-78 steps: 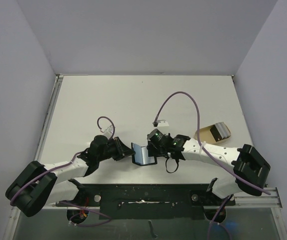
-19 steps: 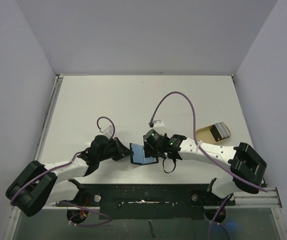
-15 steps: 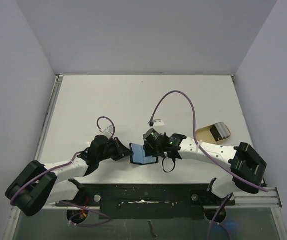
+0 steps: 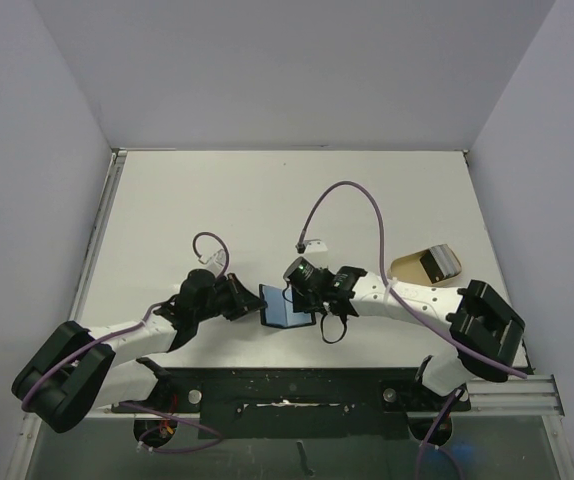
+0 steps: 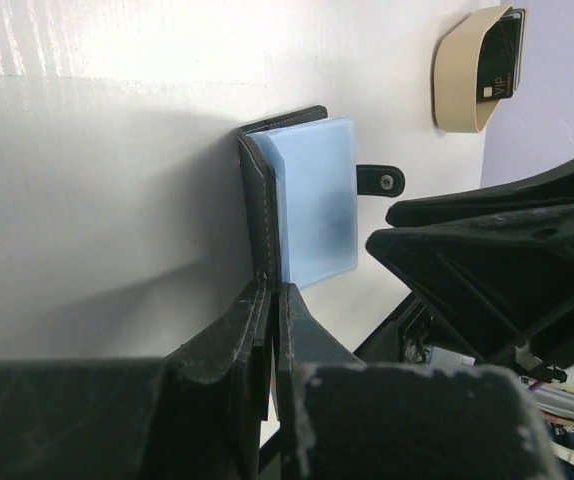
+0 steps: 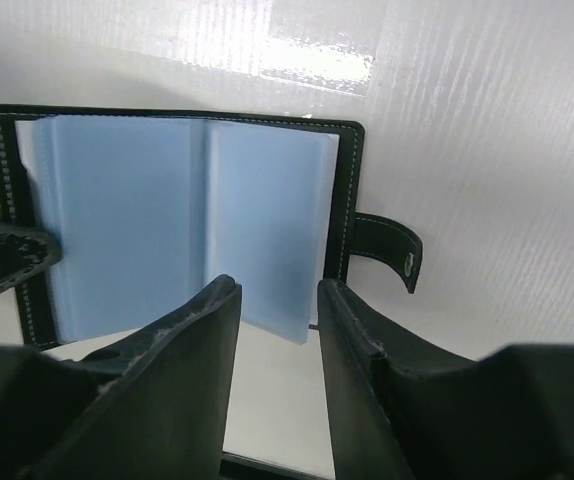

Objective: Put the credit cards into the card holder
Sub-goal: Open the card holder at the center of the board.

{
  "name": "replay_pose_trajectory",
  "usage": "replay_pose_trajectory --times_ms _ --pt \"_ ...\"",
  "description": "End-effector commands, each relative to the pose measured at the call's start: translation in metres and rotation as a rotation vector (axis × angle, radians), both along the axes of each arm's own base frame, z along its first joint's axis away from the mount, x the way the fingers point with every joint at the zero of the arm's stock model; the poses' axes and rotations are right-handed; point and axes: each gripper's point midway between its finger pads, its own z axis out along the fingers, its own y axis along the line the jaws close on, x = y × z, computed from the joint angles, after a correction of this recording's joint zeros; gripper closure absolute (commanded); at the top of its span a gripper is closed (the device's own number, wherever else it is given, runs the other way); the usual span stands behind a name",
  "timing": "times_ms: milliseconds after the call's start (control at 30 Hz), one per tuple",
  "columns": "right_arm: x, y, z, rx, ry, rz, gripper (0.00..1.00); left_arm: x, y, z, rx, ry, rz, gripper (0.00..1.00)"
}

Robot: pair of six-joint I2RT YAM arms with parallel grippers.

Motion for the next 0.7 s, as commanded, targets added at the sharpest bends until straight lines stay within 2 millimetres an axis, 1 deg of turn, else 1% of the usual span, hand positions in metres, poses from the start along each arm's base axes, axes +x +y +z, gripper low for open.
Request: replay_pose_trajectory --times_ms 0,33,233,333,467,667 --pt "0.010 -0.006 -0.012 -0.024 -0.021 -0.031 0.64 0.011 -0.003 0.017 -0.046 -0.065 0.000 1.00" --pt "0.009 -0.006 -0.015 -0.030 -0.016 -0.030 0.64 0.012 -0.002 0.017 -0.046 -0.063 0.002 0.99" --pt "0.007 -0.010 -0.028 -0.058 0.006 -0.033 0.67 0.014 0.005 0.014 -0.030 -0.052 0.018 0.83" --pt "0.007 -0.012 -0.033 -0.066 0.011 -0.039 0.68 0.015 0.009 0.013 -0.017 -0.052 0.025 0.79" --pt "0.006 -0.013 -0.038 -0.074 0.022 -0.041 0.69 0.016 0.014 0.009 0.012 -0.042 0.035 0.77" --pt "0.004 -0.016 -0.040 -0.080 0.025 -0.052 0.70 0.017 0.022 0.000 0.050 -0.026 0.061 0.77"
